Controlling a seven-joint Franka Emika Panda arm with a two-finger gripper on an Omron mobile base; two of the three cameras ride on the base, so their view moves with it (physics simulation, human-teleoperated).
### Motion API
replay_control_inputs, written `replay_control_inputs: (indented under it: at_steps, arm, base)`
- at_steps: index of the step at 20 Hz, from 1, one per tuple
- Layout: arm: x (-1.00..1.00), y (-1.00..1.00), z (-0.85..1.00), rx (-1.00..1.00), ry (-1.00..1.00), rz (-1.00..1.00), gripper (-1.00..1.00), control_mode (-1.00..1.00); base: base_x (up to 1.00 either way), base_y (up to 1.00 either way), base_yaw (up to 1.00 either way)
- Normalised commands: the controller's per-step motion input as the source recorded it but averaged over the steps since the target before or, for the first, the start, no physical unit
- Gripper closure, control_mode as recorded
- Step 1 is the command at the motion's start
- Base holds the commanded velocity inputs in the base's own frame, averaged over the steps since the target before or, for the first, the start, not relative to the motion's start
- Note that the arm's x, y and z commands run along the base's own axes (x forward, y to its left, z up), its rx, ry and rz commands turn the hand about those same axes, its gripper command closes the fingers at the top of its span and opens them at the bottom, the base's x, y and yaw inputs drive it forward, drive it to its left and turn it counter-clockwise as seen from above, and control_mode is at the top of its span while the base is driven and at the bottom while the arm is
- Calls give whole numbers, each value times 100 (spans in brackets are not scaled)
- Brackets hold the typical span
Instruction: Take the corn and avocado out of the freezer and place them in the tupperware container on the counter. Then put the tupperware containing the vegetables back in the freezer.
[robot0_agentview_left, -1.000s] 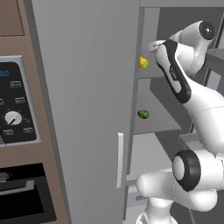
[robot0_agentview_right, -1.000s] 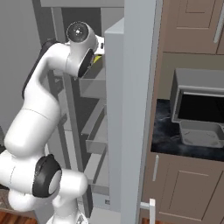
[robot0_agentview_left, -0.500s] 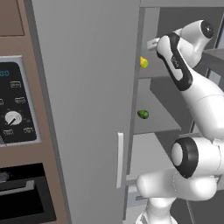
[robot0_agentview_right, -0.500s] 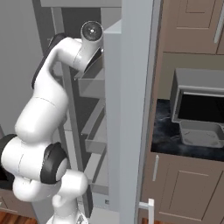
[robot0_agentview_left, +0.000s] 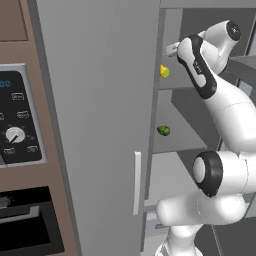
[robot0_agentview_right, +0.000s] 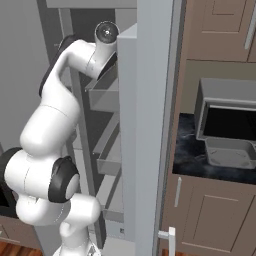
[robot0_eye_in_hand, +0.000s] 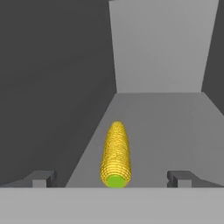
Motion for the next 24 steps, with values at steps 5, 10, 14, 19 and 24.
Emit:
replay_control_inputs:
  at_steps: [5,10,14,19,24]
  arm:
    - [15,0,0,-2,7,0,-100,-100]
    - [17,0,6,0,14,0,-100,-100]
    - [20,0,0,0,11,0,-100,-100]
    - [23,0,0,0,7,0,-100,-100]
    - [20,0,-8,0,5,3,-100,-100]
  base:
    - [0,0,0]
    - [0,0,0]
    - [0,0,0]
    - [0,0,0]
    - [0,0,0]
